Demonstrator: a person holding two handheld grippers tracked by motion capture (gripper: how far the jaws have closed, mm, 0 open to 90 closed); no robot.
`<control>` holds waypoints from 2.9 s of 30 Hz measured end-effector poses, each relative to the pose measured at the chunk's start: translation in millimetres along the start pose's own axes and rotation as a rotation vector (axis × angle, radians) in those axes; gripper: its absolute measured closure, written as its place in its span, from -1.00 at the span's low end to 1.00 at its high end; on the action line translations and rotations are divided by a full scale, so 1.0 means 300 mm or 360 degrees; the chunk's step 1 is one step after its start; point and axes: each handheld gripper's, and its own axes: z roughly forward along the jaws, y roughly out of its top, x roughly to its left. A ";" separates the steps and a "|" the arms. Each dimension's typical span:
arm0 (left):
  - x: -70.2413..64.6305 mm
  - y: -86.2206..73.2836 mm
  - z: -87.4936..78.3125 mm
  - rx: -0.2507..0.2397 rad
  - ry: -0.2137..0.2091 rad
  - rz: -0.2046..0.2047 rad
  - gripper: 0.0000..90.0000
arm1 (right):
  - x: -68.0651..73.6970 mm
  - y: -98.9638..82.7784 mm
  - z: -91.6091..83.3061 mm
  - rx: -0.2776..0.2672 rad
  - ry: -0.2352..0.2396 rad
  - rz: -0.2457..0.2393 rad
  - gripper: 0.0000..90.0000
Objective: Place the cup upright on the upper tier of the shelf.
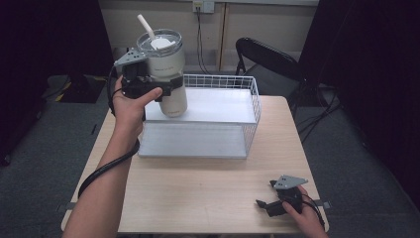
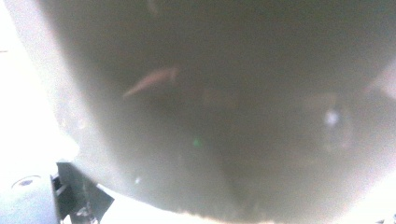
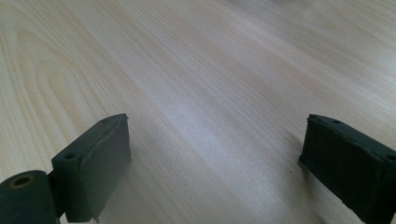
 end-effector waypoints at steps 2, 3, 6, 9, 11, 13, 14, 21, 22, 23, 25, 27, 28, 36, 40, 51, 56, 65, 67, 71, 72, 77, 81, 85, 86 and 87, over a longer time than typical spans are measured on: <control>0.002 0.000 0.006 0.0004 0.0004 0.0009 -0.79 | 0.000 0.000 0.000 0.0001 0.0001 -0.0001 -0.83; 0.003 0.000 0.008 0.0005 0.0008 0.0004 -0.79 | 0.000 0.000 0.000 0.0001 0.0001 -0.0001 -0.83; 0.006 -0.001 0.014 0.0005 0.0016 0.0005 -0.79 | 0.000 0.000 0.000 0.0000 0.0002 -0.0001 -0.83; 0.012 -0.003 0.022 0.0008 0.0026 -0.0001 -0.79 | 0.000 0.000 0.000 0.0000 0.0002 -0.0001 -0.83; 0.016 -0.004 0.029 0.0014 0.0034 -0.0006 -0.79 | 0.000 0.000 0.000 0.0001 0.0001 -0.0002 -0.83; 0.020 -0.005 0.035 0.0018 0.0041 0.0000 -0.79 | 0.000 0.000 0.000 0.0000 0.0002 -0.0002 -0.83; 0.021 -0.005 0.038 0.0023 0.0044 -0.0005 -0.79 | 0.000 0.000 0.000 0.0000 0.0002 -0.0002 -0.83; 0.026 -0.007 0.058 0.0022 0.0060 0.0015 -0.79 | 0.000 0.000 0.000 0.0001 0.0004 -0.0002 -0.83; 0.028 -0.007 0.060 0.0027 0.0058 0.0018 -0.79 | 0.000 0.000 -0.001 0.0002 0.0004 -0.0003 -0.83; 0.029 -0.009 0.063 0.0029 0.0060 0.0017 -0.79 | 0.000 0.000 -0.001 0.0002 0.0004 -0.0003 -0.83; 0.032 -0.011 0.067 0.0038 0.0065 0.0012 -0.79 | 0.000 0.000 -0.001 0.0002 0.0003 -0.0003 -0.83; 0.036 -0.014 0.071 0.0041 0.0074 0.0014 -0.79 | 0.000 0.000 -0.001 0.0002 0.0004 -0.0003 -0.83; 0.037 -0.015 0.073 0.0044 0.0073 0.0014 -0.79 | 0.000 0.000 -0.001 0.0002 0.0003 -0.0003 -0.83; 0.049 -0.029 0.094 0.0055 0.0093 0.0014 -0.79 | 0.000 0.000 -0.001 0.0002 0.0004 -0.0003 -0.83; 0.050 -0.033 0.105 0.0058 0.0098 0.0016 -0.79 | 0.000 0.000 -0.001 0.0002 0.0004 -0.0003 -0.83; 0.050 -0.033 0.128 0.0059 0.0102 0.0051 -0.79 | 0.000 0.000 -0.001 0.0001 0.0007 0.0000 -0.83; 0.055 -0.042 0.134 0.0066 0.0117 0.0051 -0.79 | 0.000 0.000 -0.001 -0.0001 0.0007 -0.0002 -0.83; 0.055 -0.049 0.142 0.0083 0.0107 0.0096 -0.80 | 0.000 0.000 0.000 0.0001 0.0007 -0.0005 -0.83; 0.054 -0.053 0.141 0.0076 0.0113 0.0095 -0.80 | 0.001 0.000 0.000 0.0001 0.0007 -0.0006 -0.83; 0.058 -0.057 0.133 0.0068 0.0105 0.0081 -0.80 | 0.001 0.000 -0.001 0.0002 0.0007 -0.0006 -0.83; 0.057 -0.061 0.132 0.0058 0.0102 0.0083 -0.80 | 0.001 0.000 -0.001 0.0002 0.0007 -0.0006 -0.83; 0.053 -0.066 0.129 0.0050 0.0108 0.0099 -0.80 | 0.001 0.000 0.000 0.0001 0.0007 -0.0006 -0.83; 0.053 -0.068 0.129 0.0056 0.0106 0.0108 -0.80 | 0.001 0.000 0.000 0.0000 0.0008 -0.0008 -0.83; 0.053 -0.075 0.125 0.0066 0.0113 0.0123 -0.80 | 0.001 0.000 0.000 0.0000 0.0008 -0.0009 -0.83; 0.052 -0.076 0.124 0.0068 0.0114 0.0117 -0.80 | 0.001 0.000 0.000 0.0000 0.0009 -0.0009 -0.83; 0.051 -0.076 0.123 0.0068 0.0116 0.0116 -0.80 | 0.001 0.000 0.000 0.0001 0.0009 -0.0009 -0.83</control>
